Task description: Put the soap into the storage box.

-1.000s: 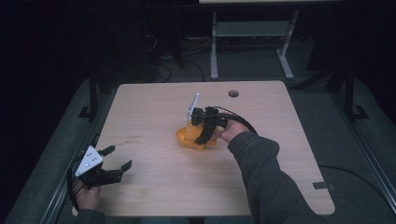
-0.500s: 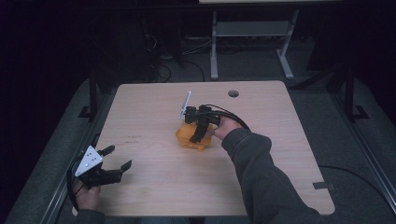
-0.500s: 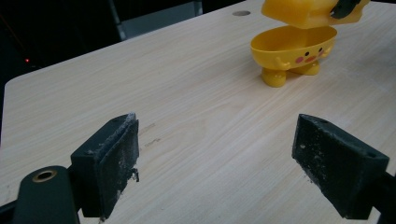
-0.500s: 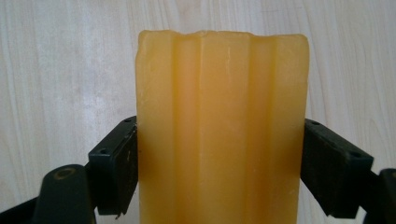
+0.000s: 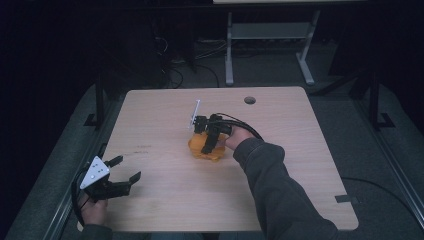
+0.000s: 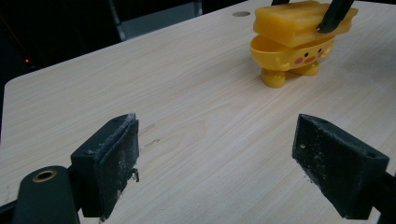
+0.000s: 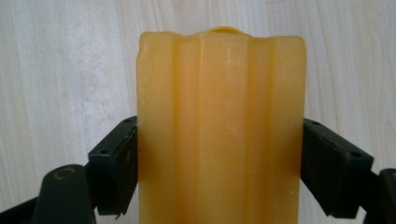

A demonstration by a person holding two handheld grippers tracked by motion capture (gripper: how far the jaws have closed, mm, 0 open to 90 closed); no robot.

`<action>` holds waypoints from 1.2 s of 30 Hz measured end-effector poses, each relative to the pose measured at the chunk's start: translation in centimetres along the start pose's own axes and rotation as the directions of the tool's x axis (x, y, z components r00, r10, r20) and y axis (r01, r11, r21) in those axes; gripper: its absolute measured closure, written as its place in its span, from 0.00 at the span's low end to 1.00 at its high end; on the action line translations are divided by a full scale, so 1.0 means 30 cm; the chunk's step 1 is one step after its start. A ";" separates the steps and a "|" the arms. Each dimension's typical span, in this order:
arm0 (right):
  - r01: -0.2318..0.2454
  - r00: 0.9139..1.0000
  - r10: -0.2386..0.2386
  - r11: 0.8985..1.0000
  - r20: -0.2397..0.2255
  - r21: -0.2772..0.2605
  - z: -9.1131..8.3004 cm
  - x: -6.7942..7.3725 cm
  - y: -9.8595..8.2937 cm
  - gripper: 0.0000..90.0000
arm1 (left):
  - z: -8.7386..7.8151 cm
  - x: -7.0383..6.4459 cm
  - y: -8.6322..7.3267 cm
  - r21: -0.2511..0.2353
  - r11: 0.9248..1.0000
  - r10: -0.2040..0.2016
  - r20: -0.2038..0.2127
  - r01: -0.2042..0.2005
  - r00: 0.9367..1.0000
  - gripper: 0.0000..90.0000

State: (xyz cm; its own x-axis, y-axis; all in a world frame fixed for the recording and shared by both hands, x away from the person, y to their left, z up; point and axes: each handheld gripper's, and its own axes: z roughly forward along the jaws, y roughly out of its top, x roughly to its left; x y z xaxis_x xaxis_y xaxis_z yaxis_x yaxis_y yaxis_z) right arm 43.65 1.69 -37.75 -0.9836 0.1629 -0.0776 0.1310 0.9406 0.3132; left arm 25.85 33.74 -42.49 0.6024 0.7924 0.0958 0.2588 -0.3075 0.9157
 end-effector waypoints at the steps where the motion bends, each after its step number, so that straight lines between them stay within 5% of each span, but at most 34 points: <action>1: 0.000 1.000 0.000 1.000 0.000 0.000 0.000 0.000 0.000 0.23 | 0.000 0.000 0.000 0.000 1.000 0.000 0.000 0.000 1.000 0.15; 15: -0.048 0.999 0.049 0.998 0.003 -0.032 0.017 -0.002 -0.004 0.22 | 0.000 -0.001 0.000 -0.002 1.000 0.001 0.001 -0.001 1.000 0.15; 36: -0.089 0.995 0.094 0.990 0.040 -0.111 -0.074 0.021 -0.096 0.21 | 0.004 -0.003 0.000 0.000 1.000 0.002 0.001 -0.002 1.000 0.15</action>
State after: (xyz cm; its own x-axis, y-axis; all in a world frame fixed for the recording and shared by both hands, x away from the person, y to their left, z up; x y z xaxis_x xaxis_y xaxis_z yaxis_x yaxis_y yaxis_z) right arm 42.38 -1.58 -36.59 -0.9612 0.2621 -0.0858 0.2032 0.8835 0.4220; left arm 25.88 33.61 -42.54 0.6038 0.7912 0.0970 0.2579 -0.3091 0.9154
